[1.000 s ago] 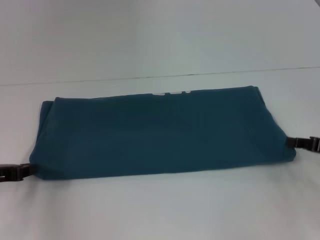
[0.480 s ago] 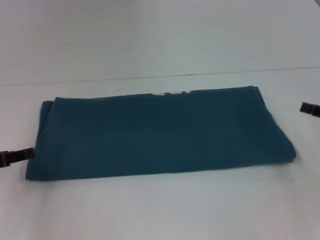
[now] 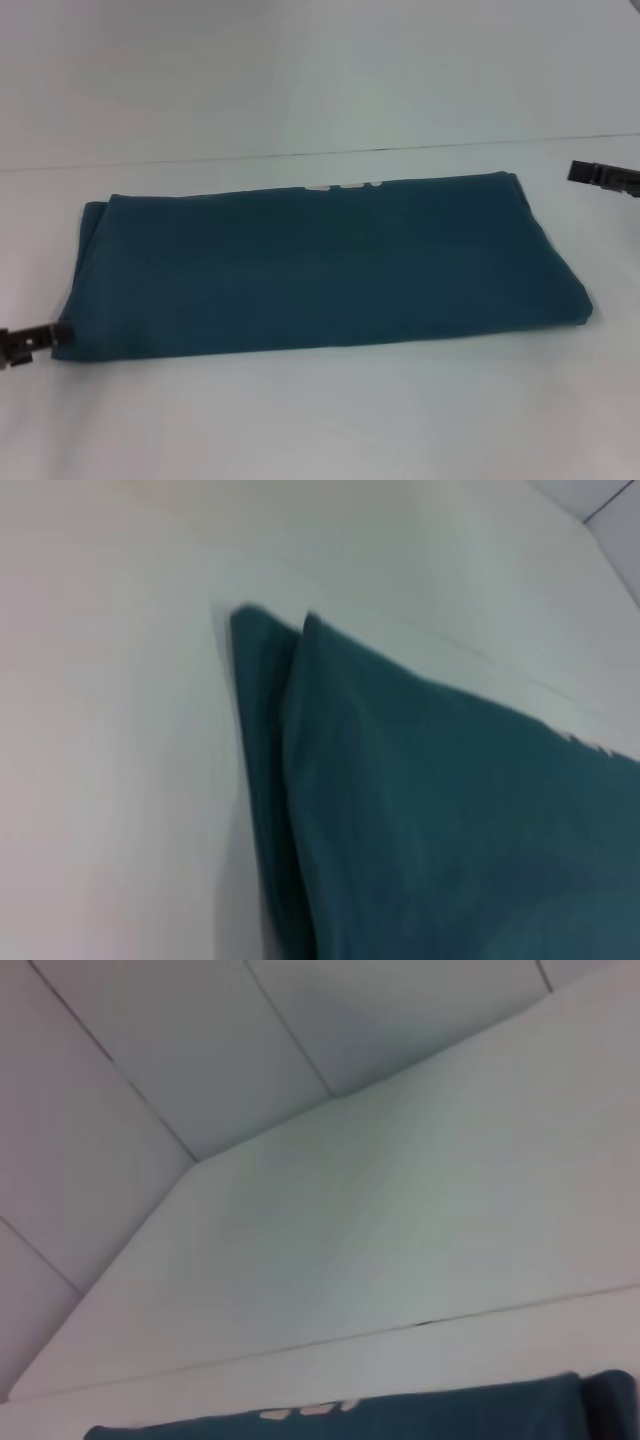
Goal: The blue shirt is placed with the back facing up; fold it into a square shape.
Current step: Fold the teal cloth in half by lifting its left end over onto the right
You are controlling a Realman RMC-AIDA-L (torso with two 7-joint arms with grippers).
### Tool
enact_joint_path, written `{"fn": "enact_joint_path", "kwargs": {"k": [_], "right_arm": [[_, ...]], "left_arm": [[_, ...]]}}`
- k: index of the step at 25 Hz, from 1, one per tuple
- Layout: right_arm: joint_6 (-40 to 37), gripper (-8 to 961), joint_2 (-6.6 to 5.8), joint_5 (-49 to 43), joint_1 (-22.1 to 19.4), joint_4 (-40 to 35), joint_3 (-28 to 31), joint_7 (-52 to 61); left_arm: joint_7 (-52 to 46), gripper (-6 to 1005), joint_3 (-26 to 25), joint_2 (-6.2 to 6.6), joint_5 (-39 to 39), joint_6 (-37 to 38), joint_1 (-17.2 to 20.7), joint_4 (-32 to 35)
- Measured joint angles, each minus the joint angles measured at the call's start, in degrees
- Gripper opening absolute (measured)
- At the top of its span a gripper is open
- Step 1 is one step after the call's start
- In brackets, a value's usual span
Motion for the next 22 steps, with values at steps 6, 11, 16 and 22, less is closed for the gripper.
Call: {"fn": "enact_joint_path", "kwargs": {"k": [6, 11, 16, 22], "right_arm": [[0.4, 921, 0.1, 0.0, 1.0, 0.1, -2.6, -0.2], [0.0, 923, 0.58, 0.3, 0.6, 0.3, -2.6, -2.5], [-0.3, 920, 1.29, 0.5, 0.3, 0.5, -2.3, -3.2], [-0.9, 916, 1.38, 0.6, -0.1, 0.4, -1.8, -2.9]], "left_arm": [[-1.4, 871, -0.1, 0.06, 1.8, 1.5, 0.0, -2.4], [-1.5, 871, 0.1, 0.06, 2.7, 0.1, -0.7, -4.2], [-1.5, 870, 0.7, 0.36, 3.6, -2.2, -1.9, -5.6], [-2.8, 870, 0.8, 1.44, 6.4, -3.7, -4.2, -7.6]]}}
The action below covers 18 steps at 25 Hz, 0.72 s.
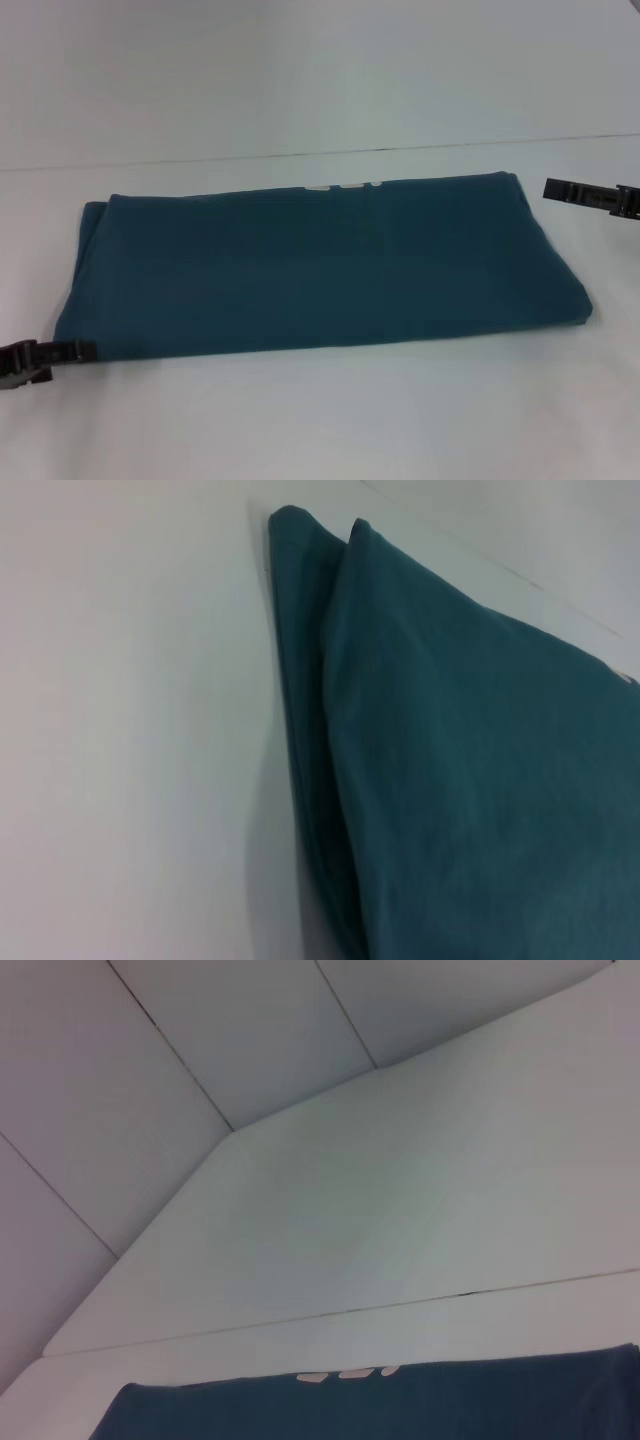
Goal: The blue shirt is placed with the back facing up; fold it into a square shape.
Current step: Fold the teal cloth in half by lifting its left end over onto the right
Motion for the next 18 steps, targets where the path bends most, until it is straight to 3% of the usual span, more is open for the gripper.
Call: {"fn": "enact_joint_path", "kwargs": {"k": [18], "right_arm": [[-0.9, 913, -0.06, 0.3, -0.2, -0.4, 2.9, 0.0]], "left_arm": [[-1.4, 868, 0.1, 0.4, 2.6, -1.1, -2.9, -2.2]]}}
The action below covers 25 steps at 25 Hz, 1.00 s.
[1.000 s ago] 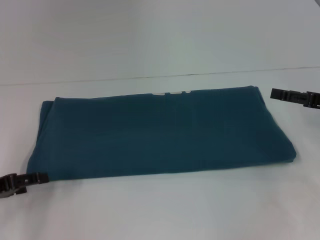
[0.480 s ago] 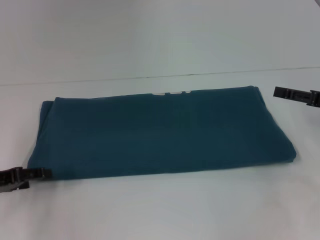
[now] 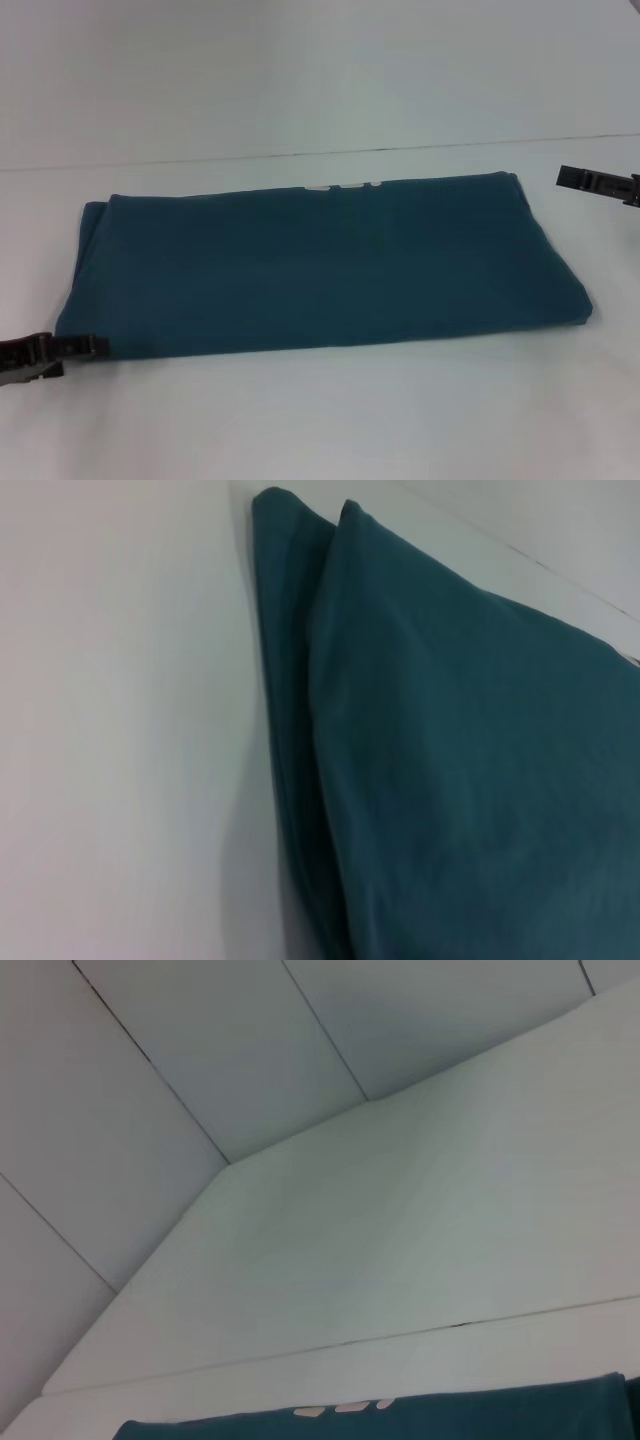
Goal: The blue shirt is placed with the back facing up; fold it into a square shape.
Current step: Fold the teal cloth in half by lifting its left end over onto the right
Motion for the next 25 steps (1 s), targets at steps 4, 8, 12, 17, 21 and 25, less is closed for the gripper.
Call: {"fn": "enact_joint_path", "kwargs": {"k": [4, 8, 12, 17, 21, 25], "right_arm": [[-0.4, 913, -0.12, 0.8, -0.1, 0.0, 0.0, 0.0], [-0.7, 912, -0.36, 1.2, -0.1, 0.0, 0.0, 0.0], [-0.7, 912, -0.38, 1.3, -0.1, 0.0, 0.0, 0.0], [-0.7, 911, -0.43, 1.3, 0.0, 0.0, 0.0, 0.0], [-0.7, 911, -0.45, 1.3, 0.0, 0.0, 0.0, 0.0], [-0.5, 910, -0.43, 1.3, -0.1, 0.0, 0.0, 0.0]], "left_arm": [[0.0, 867, 0.7, -0.03, 0.0, -0.5, -0.2, -0.3], [-0.2, 866, 1.2, -0.01, 0.1, -1.1, -0.4, -0.4], [-0.3, 865, 1.3, 0.01, 0.1, -1.4, -0.8, -0.4], [-0.4, 863, 2.4, 0.04, 0.2, -2.3, -1.4, -0.5], [-1.1, 862, 4.1, 0.08, 0.3, -3.0, -1.7, -0.5], [-1.1, 861, 4.4, 0.15, 0.4, -3.0, -2.0, -0.5]]}}
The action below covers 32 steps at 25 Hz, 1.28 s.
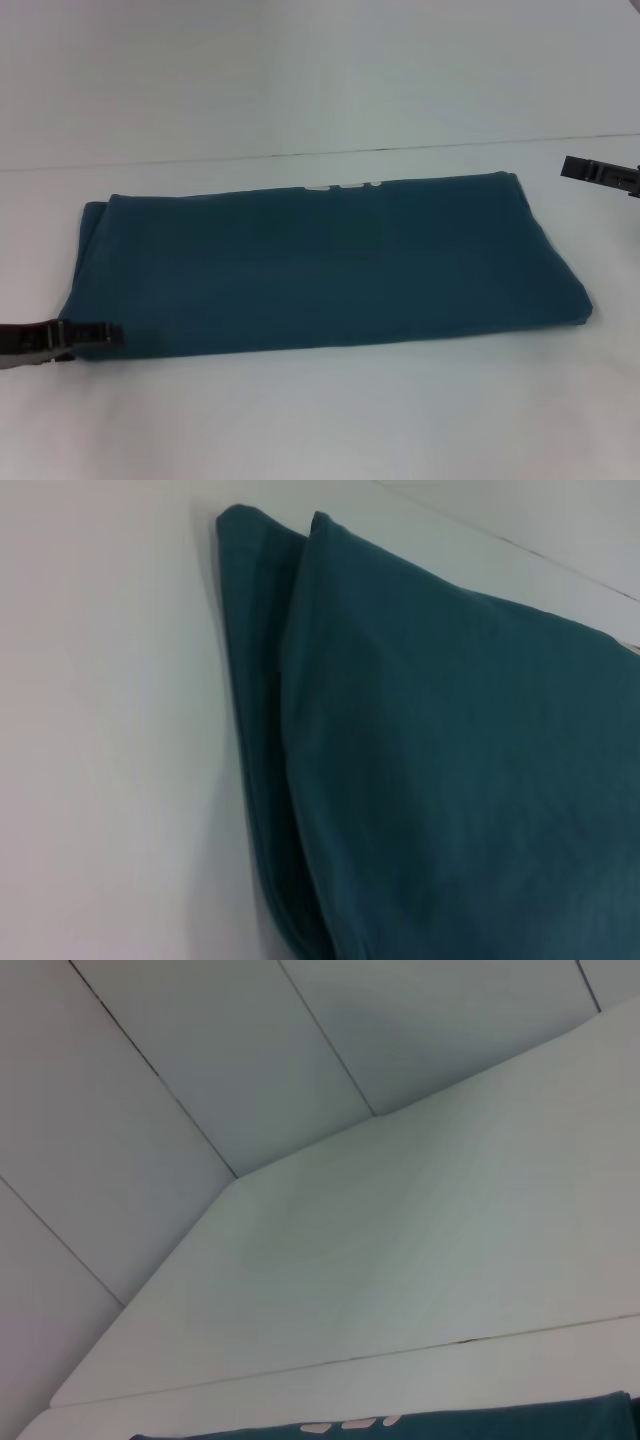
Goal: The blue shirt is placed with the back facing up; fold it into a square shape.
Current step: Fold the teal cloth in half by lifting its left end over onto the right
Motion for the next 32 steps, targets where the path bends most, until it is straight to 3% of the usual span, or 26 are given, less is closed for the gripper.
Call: {"fn": "enact_joint_path", "kwargs": {"k": [7, 15, 20, 31, 32], "right_arm": [[0.2, 910, 0.13, 0.0, 0.0, 0.0, 0.0, 0.0], [0.2, 909, 0.14, 0.0, 0.0, 0.0, 0.0, 0.0], [0.2, 908, 0.29, 0.0, 0.0, 0.0, 0.0, 0.0], [1.5, 907, 1.56, 0.4, -0.7, 0.5, 0.0, -1.8], [1.6, 907, 1.78, 0.5, -0.9, 0.5, 0.0, -1.9]], "left_arm": [[0.0, 859, 0.1, 0.0, 0.1, -0.8, -0.2, 0.1], [0.4, 739, 0.1, -0.01, 0.8, -2.6, -0.5, 0.3], [0.0, 486, 1.0, -0.01, 1.3, -4.1, -0.6, 0.2], [0.6, 29, 0.6, -0.08, 1.4, -5.7, 0.1, 0.6], [0.9, 29, 0.3, -0.08, 1.3, -5.7, 0.3, 0.6]]}}
